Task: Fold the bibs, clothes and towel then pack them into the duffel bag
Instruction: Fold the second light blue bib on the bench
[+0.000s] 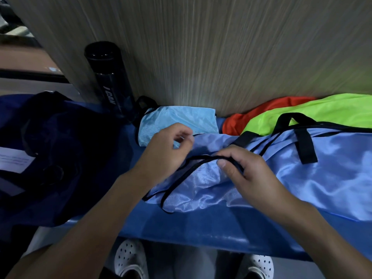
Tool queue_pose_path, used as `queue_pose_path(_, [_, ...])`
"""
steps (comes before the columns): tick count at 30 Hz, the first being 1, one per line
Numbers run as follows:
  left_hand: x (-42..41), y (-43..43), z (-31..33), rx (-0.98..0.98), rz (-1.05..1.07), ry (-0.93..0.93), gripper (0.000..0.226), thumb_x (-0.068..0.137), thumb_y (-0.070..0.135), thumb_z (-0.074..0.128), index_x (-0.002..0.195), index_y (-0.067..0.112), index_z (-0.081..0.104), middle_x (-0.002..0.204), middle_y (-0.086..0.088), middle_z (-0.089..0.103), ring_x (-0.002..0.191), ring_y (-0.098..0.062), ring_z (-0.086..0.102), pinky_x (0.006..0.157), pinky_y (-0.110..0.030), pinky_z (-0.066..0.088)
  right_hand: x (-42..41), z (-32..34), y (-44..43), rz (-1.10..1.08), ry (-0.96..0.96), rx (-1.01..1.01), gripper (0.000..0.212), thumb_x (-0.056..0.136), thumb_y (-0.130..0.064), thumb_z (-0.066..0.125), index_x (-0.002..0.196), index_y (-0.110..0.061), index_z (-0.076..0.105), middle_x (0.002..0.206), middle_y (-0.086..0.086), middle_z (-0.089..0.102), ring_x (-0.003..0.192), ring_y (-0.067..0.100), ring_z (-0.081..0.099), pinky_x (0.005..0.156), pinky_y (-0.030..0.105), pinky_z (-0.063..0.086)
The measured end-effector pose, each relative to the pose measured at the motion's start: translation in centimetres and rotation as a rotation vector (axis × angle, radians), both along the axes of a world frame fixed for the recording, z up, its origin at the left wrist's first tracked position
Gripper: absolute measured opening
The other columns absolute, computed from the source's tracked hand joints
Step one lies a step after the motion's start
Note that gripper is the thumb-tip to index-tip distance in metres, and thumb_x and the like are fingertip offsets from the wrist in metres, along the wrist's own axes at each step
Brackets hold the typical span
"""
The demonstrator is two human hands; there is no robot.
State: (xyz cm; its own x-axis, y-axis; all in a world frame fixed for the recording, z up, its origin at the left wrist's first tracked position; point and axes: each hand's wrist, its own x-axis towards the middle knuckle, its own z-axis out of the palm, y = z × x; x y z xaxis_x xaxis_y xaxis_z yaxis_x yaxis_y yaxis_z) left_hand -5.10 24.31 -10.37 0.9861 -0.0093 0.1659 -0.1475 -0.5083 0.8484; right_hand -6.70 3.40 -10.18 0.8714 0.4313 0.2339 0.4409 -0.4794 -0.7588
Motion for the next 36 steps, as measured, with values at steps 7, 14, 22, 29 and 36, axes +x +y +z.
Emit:
queue_pose_path(7, [1.9, -1.2, -1.7, 0.193, 0.059, 0.091, 0.039, 0.091, 0.026, 0.069, 0.128, 0.013, 0.061, 0.111, 0.000, 0.066, 0.102, -0.017, 0.062, 0.093, -0.031, 0.048, -0.2, -0.1, -0.6, 0.035, 0.026, 0.019, 0.011, 0.092, -0.017, 0.058, 0.098, -0.018, 0.067, 0.083, -0.010, 0.057, 0.079, 0.009, 0.057, 0.071, 0.012, 0.039])
queue_pose_path(14, [2.6, -1.4, -1.0, 0.055, 0.125, -0.043, 0.014, 0.088, -0.004, 0.065, 0.088, 0.010, 0.063, 0.070, 0.009, 0.061, 0.059, -0.007, 0.058, 0.056, -0.013, 0.045, 0.0, 0.1, -1.1, 0.027, 0.020, 0.047, 0.012, 0.091, -0.017, 0.059, 0.096, -0.024, 0.067, 0.084, -0.010, 0.057, 0.079, 0.009, 0.057, 0.071, 0.012, 0.039])
queue_pose_path(22, [0.8, 1.1, 2.8, -0.101, -0.040, -0.099, 0.043, 0.091, -0.006, 0.059, 0.080, 0.031, 0.077, 0.084, -0.014, 0.072, 0.065, -0.046, 0.058, 0.058, -0.046, 0.045, 1.1, 1.8, -0.1, 0.028, -0.117, 0.122, 0.014, 0.090, -0.010, 0.060, 0.100, -0.017, 0.068, 0.090, -0.008, 0.058, 0.083, 0.009, 0.058, 0.075, 0.013, 0.040])
queue_pose_path(29, [-2.3, 3.4, 5.4, -0.207, -0.243, 0.063, 0.020, 0.075, 0.034, 0.077, 0.091, 0.022, 0.077, 0.086, 0.004, 0.074, 0.078, 0.000, 0.063, 0.076, -0.013, 0.045, 2.4, 3.9, 4.0, 0.134, -0.125, 0.136, 0.017, 0.087, -0.006, 0.062, 0.100, -0.012, 0.072, 0.090, -0.003, 0.067, 0.086, 0.013, 0.064, 0.076, 0.022, 0.047])
queue_pose_path(36, [-1.9, 4.3, 4.3, -0.151, -0.070, 0.052, 0.006, 0.086, 0.014, 0.075, 0.080, 0.016, 0.075, 0.057, 0.001, 0.060, 0.055, -0.006, 0.047, 0.056, -0.024, 0.039, 2.9, 3.7, 6.7, 0.096, -0.096, 0.177, 0.023, 0.086, -0.006, 0.065, 0.108, -0.012, 0.069, 0.097, -0.010, 0.067, 0.097, 0.009, 0.064, 0.086, 0.022, 0.048])
